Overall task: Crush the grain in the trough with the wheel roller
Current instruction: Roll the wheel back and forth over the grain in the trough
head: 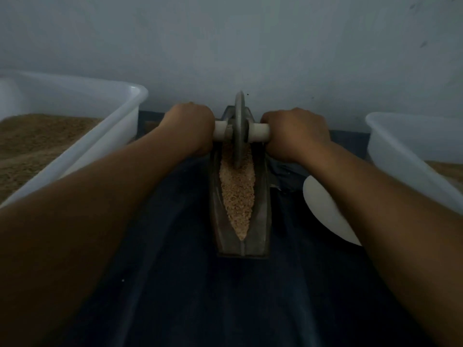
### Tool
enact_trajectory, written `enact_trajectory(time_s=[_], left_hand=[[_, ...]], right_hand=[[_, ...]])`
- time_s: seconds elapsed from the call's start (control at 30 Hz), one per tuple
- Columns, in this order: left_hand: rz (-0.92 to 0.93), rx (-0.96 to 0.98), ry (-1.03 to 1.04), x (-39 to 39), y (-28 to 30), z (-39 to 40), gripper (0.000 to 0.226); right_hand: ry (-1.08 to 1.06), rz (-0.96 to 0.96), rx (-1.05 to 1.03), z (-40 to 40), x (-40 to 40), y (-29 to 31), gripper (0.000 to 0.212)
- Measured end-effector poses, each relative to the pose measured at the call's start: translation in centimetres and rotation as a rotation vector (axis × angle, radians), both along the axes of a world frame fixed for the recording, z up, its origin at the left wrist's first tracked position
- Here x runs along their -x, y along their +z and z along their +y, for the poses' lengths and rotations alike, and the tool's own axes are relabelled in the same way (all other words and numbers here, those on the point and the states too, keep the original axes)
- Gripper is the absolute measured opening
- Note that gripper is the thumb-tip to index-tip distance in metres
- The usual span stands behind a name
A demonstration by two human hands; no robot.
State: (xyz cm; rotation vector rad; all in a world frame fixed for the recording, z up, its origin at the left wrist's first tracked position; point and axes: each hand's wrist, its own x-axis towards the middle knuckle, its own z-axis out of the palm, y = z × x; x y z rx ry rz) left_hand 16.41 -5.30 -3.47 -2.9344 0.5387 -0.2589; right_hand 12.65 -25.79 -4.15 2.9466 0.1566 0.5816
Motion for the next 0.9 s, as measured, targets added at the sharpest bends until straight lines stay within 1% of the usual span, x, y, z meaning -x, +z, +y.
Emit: enact_trajectory(time_s=[0.13, 0.27, 0.37, 0.47, 0.6, 0.77, 0.9], left_hand=[[-0.017, 0.015, 0.0, 2.0, -0.7, 0.9, 0.026], [-0.05, -0.021, -0.013, 5.1, -0.7, 1.1, 0.022], [-0.111, -0.062, -0.014, 7.3, -0.4, 1.0, 0.022], [-0.197, -0.081, -0.006, 9.7, -0.3, 1.1, 0.024], [-0.313, -0.06, -0.023, 12.6, -0.8, 1.5, 0.024], [-0.296, -0.02, -0.022, 12.8, -1.2, 1.9, 0.027], [-0.227, -0.027, 0.001, 10.9, -1.5, 2.1, 0.03]], right_hand=[[0.037, -0.071, -0.001, 0.5, 2.3, -0.6, 0.017], [0.033, -0.121, -0.013, 0.6, 5.2, -1.6, 0.021], [0.048, -0.17, 0.001, 0.8, 7.8, -2.0, 0.02], [0.08, -0.175, -0.027, 0.8, 10.2, -2.0, 0.021], [0.129, -0.204, -0.043, 0.8, 12.1, -1.9, 0.02], [0.156, -0.269, -0.009, 1.1, 11.8, -1.8, 0.02], [0.128, -0.272, 0.063, 1.3, 9.6, -1.9, 0.019]])
